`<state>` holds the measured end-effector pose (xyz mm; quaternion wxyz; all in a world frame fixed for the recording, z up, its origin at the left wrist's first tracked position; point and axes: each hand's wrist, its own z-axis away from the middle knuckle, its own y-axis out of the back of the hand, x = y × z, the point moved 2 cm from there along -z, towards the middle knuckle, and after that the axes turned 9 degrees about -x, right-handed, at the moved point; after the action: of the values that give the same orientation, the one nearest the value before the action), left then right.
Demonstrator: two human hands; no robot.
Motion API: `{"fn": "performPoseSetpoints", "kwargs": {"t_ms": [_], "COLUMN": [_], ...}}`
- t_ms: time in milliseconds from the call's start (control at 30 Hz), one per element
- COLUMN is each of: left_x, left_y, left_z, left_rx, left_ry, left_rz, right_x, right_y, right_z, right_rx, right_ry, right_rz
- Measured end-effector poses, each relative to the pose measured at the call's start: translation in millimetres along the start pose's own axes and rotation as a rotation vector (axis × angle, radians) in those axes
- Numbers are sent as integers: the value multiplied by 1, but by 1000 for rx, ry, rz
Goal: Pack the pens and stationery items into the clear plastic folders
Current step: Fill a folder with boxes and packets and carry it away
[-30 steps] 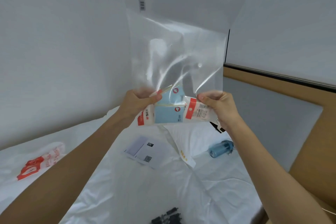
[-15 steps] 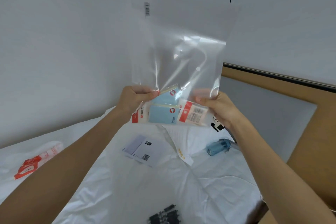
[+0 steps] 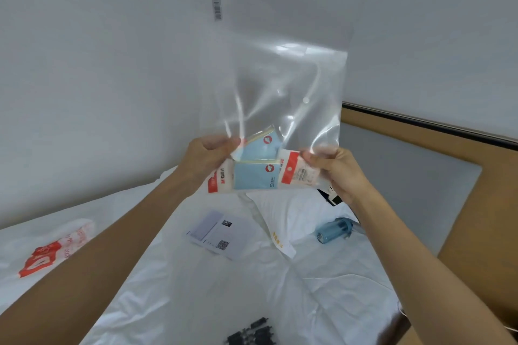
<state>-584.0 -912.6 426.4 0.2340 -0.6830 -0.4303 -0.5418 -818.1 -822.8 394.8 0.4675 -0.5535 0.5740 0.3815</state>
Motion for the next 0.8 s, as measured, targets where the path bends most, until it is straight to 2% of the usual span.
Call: {"fn": "performPoseSetpoints", "kwargs": {"t_ms": [200,500,667,800], "left_x": [11,8,7,2], "left_y": [5,9,19,21], "left_z": [3,2,-1,3], "left_rx": [-33,-66,-22,-8], "left_ry": [-122,-69,-144,-52], "left_rz": [228,31,87,62], "right_x": [-26,-18,-24,-18], "right_y": [-1,-13,-14,-24], "right_z": [7,4,3,-1], "right_rx": [-36,-131,-132,-143], "right_ry": [124,89,110,102], "right_rz": [-19,140,96,157]}}
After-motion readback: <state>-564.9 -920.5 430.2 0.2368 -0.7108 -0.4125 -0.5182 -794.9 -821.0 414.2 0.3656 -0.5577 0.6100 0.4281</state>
